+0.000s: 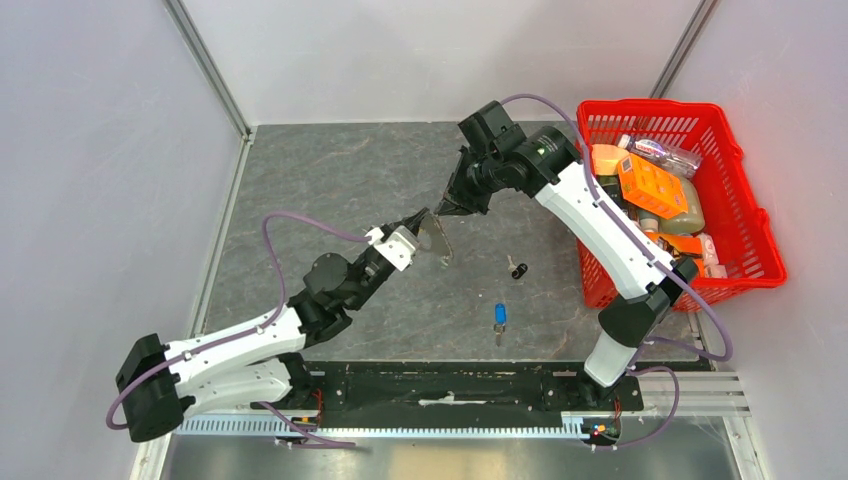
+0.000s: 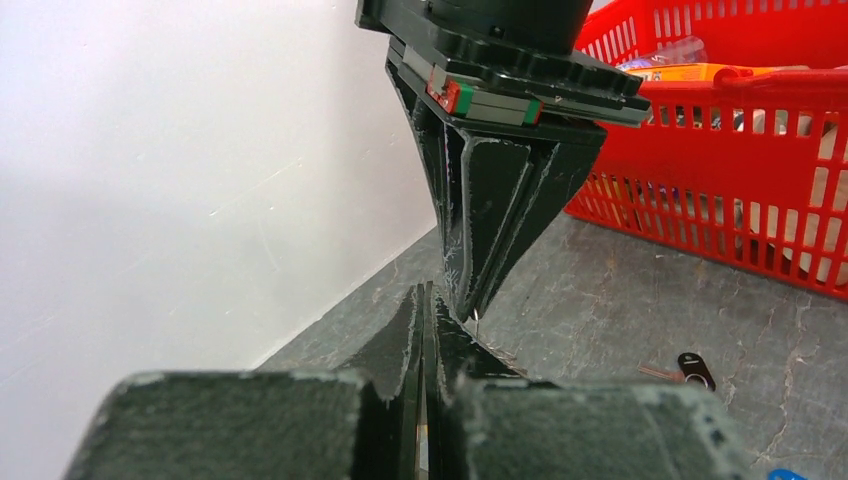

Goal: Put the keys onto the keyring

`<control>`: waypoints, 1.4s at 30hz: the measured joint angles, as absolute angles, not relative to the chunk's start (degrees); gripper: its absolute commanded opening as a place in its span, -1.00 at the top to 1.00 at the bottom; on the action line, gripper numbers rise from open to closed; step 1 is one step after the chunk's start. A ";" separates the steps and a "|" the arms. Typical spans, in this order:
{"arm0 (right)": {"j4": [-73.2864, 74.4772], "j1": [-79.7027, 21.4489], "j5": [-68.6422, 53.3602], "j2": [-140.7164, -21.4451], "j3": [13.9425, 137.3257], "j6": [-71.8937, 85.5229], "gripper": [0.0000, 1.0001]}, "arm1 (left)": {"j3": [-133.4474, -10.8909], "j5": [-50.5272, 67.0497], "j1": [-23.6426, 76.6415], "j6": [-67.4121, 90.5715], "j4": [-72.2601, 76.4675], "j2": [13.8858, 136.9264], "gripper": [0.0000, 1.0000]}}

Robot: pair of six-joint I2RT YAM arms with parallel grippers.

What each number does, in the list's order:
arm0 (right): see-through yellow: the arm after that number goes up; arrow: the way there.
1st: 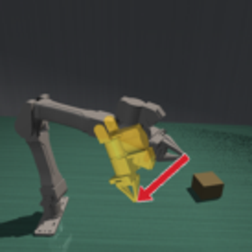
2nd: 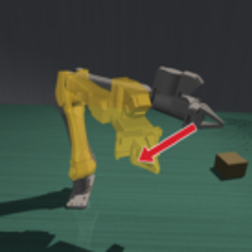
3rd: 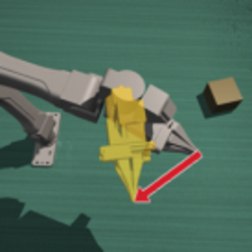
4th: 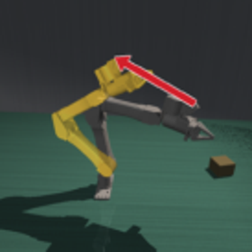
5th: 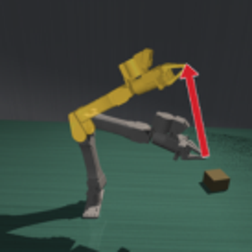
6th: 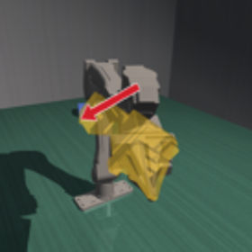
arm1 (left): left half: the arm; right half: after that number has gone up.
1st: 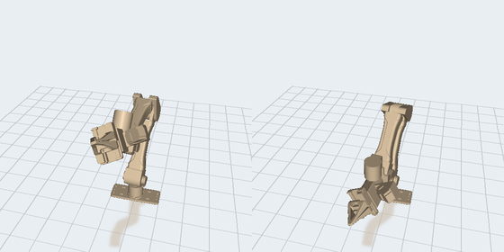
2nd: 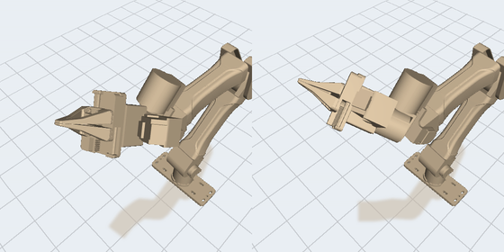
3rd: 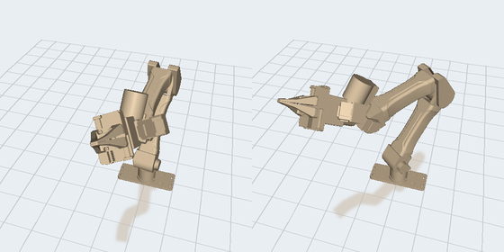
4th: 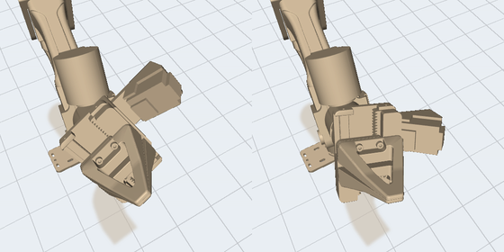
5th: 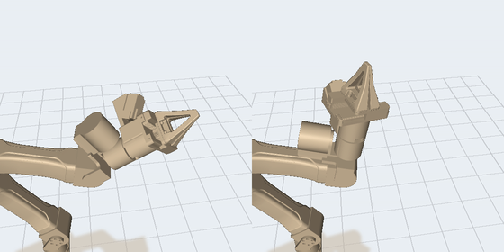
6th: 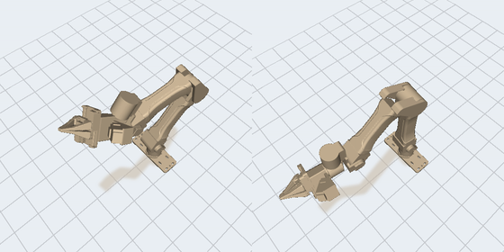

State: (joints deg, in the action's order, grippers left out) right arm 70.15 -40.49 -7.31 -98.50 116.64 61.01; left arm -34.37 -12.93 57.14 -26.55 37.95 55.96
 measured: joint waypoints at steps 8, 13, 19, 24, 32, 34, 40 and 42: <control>70.19 -40.51 -7.57 -98.50 116.68 61.01 1.00 | -34.39 -11.33 57.14 -26.52 35.53 55.24 0.41; 70.85 -40.49 -7.46 -98.50 118.02 61.04 1.00 | -33.95 -10.22 57.14 -26.57 34.85 54.78 0.14; 70.81 -40.49 -7.51 -98.52 120.31 61.04 1.00 | -33.63 -10.15 57.14 -26.68 34.94 55.09 0.11; 70.85 -40.49 -7.53 -98.54 120.70 61.06 1.00 | -33.61 -10.41 57.14 -27.00 36.53 57.78 0.14; 70.85 -40.49 -7.70 -98.63 120.70 61.04 1.00 | -33.39 -11.14 57.14 -28.18 38.52 58.65 0.17; 70.85 -40.49 -7.70 -98.70 120.70 61.04 1.00 | -33.39 -11.77 57.14 -28.51 39.38 58.65 0.17; 70.85 -40.49 -7.75 -98.74 120.70 61.04 1.00 | -33.36 -12.14 57.14 -29.08 41.30 58.67 0.18; 70.85 -40.49 -7.77 -98.74 120.70 61.04 1.00 | -33.36 -12.14 57.14 -29.12 41.71 58.89 0.19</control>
